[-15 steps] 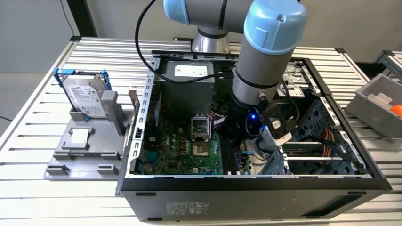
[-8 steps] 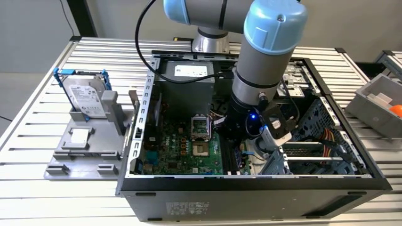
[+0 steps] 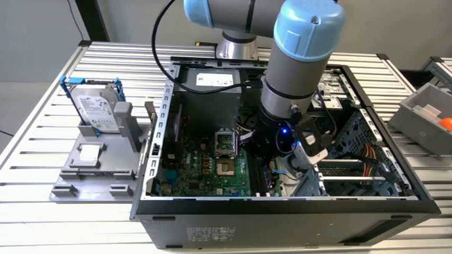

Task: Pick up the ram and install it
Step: 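Insert the ram into the slot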

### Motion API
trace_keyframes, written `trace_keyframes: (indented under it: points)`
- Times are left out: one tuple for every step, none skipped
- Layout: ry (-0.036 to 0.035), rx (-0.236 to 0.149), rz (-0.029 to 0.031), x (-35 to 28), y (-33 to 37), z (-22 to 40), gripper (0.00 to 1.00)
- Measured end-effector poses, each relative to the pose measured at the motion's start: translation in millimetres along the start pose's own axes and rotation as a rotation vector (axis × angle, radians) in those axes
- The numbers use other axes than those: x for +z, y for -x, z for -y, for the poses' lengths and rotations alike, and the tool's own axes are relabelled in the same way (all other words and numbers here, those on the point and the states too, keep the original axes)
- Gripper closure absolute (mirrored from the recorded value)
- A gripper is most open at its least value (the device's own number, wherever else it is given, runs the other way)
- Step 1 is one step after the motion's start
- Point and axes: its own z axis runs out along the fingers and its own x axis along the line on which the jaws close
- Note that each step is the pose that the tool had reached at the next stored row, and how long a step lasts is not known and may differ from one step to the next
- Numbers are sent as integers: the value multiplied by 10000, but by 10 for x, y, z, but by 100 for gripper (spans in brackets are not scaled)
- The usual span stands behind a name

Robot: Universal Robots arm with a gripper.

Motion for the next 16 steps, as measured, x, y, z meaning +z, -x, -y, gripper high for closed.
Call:
trace_keyframes:
  points:
    - [1,2,-1,-2,-4,0,100]
    - [1,2,0,-2,-8,0,100]
    - [1,5,-1,-2,-12,0,100]
    - [1,5,-1,-3,-12,0,100]
    - [-2,5,-1,-4,-13,0,100]
    - [-2,9,0,-3,-15,0,100]
    - [-4,10,0,-4,-16,0,100]
    - [-5,11,0,-1,-16,0,100]
    - [-4,14,1,2,-16,0,100]
    - [3,16,3,8,-16,0,100]
    - [10,17,6,11,-17,0,100]
    - [28,18,8,13,-17,-1,100]
    - [61,20,9,13,-17,1,100]
    - [127,22,11,13,-18,3,100]
    - [213,25,13,19,-18,1,100]
    - [281,26,15,23,-17,2,100]
